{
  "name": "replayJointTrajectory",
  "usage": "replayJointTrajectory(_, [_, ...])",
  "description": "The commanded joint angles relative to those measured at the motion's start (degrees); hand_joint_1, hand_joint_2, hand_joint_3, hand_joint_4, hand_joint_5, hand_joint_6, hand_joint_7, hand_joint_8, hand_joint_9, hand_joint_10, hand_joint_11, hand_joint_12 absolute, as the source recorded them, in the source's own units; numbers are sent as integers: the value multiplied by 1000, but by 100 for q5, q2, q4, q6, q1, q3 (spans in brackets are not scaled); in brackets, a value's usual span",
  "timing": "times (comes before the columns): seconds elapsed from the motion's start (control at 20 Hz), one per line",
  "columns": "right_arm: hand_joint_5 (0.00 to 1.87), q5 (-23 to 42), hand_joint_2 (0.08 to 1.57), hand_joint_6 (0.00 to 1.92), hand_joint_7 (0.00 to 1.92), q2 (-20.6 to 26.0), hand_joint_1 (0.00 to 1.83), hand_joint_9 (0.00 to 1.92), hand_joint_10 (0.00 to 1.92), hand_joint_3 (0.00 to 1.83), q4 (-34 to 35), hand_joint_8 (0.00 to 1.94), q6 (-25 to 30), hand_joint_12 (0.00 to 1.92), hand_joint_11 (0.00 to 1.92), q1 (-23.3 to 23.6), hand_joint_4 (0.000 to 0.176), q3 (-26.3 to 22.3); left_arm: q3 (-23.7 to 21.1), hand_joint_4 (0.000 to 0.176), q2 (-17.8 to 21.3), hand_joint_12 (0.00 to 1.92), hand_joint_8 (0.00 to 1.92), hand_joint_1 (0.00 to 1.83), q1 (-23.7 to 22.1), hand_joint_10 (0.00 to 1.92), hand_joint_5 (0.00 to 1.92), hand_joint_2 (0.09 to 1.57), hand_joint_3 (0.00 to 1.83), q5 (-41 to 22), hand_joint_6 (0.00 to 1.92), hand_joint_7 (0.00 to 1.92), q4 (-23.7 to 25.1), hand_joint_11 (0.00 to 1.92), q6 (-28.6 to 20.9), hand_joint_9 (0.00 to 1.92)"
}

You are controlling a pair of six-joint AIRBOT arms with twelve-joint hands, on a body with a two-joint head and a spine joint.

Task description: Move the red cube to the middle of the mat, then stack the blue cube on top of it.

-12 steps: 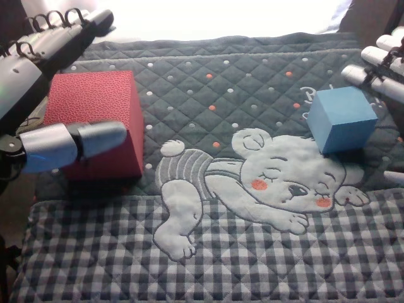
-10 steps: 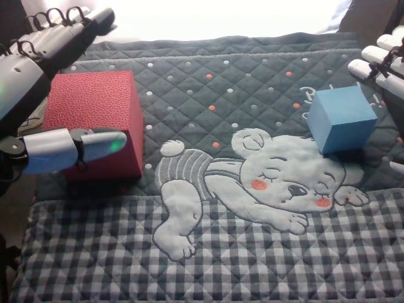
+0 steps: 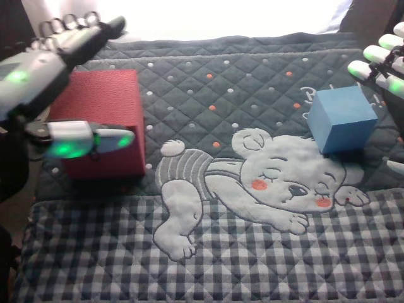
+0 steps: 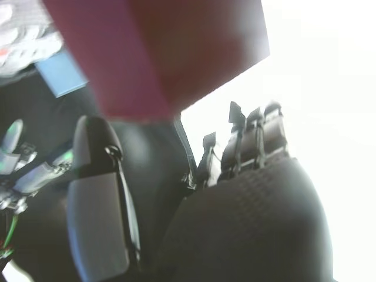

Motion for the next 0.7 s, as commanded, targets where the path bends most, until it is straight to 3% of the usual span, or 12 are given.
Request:
replayJointTrajectory(0.0, [0,699,1223,0,0,23,587,0,0,21,-19,0,-40,0,0,31,0,21,56,176,-38,0,0,894,-69,0,0,903,0,-329,0,0,32,0,29,0])
replayJointTrajectory(0.1, [0,700,1220,0,0,22,611,0,0,15,-19,0,-40,0,0,31,0,21,155,176,-137,0,0,984,-110,0,0,904,0,-87,0,0,18,0,29,0])
replayJointTrajectory(0.2, [0,700,1226,0,0,23,580,0,0,14,-14,0,-39,0,0,26,0,20,178,154,-159,0,0,1053,-108,0,0,924,0,-9,0,0,-34,0,29,0])
replayJointTrajectory(0.25, [0,701,1241,0,0,23,513,0,0,19,-3,0,-39,0,0,17,0,20,179,134,-160,225,0,1102,-108,5,76,936,0,16,9,27,-35,0,29,49])
replayJointTrajectory(0.3, [0,701,1247,0,0,22,482,0,0,19,5,0,-39,0,0,6,0,20,167,111,-160,584,3,1126,-107,20,155,952,1,24,8,85,-33,0,28,119])
replayJointTrajectory(0.35, [0,701,1248,0,0,22,526,0,0,16,6,0,-39,0,0,2,0,20,151,88,-160,1154,48,1181,-104,124,289,999,11,-20,32,255,-30,0,28,312])
replayJointTrajectory(0.4, [0,701,1253,0,0,22,511,0,0,15,6,0,-39,0,0,-2,0,20,132,68,-154,1486,50,1231,-96,392,390,1019,1,-106,9,348,-14,28,-7,332])
replayJointTrajectory(0.45, [0,701,1253,0,0,22,497,0,0,13,7,0,-39,0,0,-5,0,20,119,31,-150,1572,99,1342,-87,757,491,1031,1,-184,41,413,21,192,-47,305])
replayJointTrajectory(0.5, [0,702,1254,0,0,22,462,0,0,12,8,0,-39,0,0,-8,0,20,107,20,-135,1605,361,1392,-77,1007,531,1038,1,-275,162,354,99,280,-153,278])
replayJointTrajectory(0.55, [0,702,1260,0,0,21,428,0,0,13,8,0,-39,0,0,-9,0,20,79,15,-114,1664,841,1476,-64,1303,395,1036,0,-381,717,197,151,406,-211,282])
replayJointTrajectory(0.6, [0,702,1262,0,0,20,405,0,0,12,8,0,-39,0,0,-9,0,20,37,29,-86,1788,1210,1505,-46,1531,284,1045,2,-515,1138,113,214,423,-267,286])
replayJointTrajectory(0.65, [0,702,1261,0,0,19,438,0,0,10,8,0,-39,0,0,-9,0,20,3,43,-66,1870,1421,1517,-30,1687,202,1054,3,-652,1378,49,268,439,-329,279])
